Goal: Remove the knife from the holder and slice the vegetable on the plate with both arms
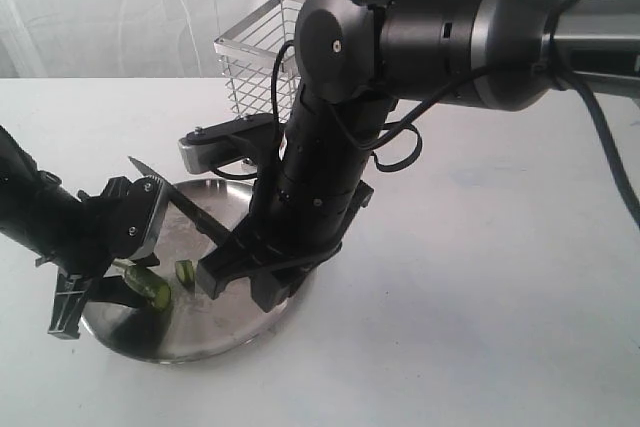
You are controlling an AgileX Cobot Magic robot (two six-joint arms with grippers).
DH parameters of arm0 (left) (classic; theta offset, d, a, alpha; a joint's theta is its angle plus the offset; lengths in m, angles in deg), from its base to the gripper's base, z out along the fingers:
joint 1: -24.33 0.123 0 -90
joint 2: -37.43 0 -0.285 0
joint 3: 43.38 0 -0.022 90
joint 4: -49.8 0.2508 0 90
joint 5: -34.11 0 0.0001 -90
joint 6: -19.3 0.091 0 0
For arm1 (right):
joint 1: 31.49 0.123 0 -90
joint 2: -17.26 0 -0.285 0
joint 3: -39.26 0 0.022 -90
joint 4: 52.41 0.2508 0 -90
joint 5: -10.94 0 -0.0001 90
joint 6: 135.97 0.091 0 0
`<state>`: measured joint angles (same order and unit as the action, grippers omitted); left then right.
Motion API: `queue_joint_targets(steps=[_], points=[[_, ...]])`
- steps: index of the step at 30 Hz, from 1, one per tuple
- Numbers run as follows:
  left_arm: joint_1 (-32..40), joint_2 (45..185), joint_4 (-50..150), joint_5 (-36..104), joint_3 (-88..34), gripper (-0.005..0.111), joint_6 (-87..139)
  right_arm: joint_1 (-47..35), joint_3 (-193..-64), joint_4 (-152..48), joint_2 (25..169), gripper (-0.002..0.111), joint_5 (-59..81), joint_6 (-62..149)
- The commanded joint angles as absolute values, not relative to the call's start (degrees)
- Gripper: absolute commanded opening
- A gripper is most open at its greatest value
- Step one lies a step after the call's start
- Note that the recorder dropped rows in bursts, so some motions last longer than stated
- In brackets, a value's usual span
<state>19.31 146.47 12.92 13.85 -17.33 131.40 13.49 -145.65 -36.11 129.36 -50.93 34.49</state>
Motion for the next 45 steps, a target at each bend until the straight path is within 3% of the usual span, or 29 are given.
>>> queue_joint_targets(steps=[1,5,7,11,16,18,25,34,45], points=[[19.07,147.90,10.80,13.13,-16.80,0.041,129.86,13.02,-145.34,-35.91,128.58,0.000,-49.98,33.64],[19.07,147.57,10.80,13.97,-17.39,0.020,118.68,13.02,-145.34,-35.91,128.58,0.000,-49.50,33.64],[19.07,147.31,10.80,13.97,-17.76,0.017,113.03,13.02,-145.34,-35.91,128.58,0.000,-49.26,33.64],[19.07,147.19,10.90,11.98,-19.01,0.024,107.45,13.02,-145.34,-35.91,128.58,0.000,-48.97,33.64],[19.07,147.19,10.90,11.63,-20.20,0.050,98.21,13.02,-145.34,-35.91,128.58,0.000,-48.97,34.39],[19.07,147.19,10.90,10.94,-20.20,0.055,96.78,13.02,-145.34,-35.91,128.58,0.000,-48.97,35.14],[19.07,146.22,11.46,7.38,-20.20,0.055,93.61,13.02,-145.34,-35.55,128.46,0.000,-49.08,36.34],[19.07,135.22,19.45,7.40,-20.20,0.055,79.30,13.40,-140.96,-31.19,128.46,0.000,-50.80,45.76],[19.07,133.68,18.67,12.17,-20.20,0.055,73.00,21.68,-140.08,-35.20,127.32,0.000,-43.98,55.69]])
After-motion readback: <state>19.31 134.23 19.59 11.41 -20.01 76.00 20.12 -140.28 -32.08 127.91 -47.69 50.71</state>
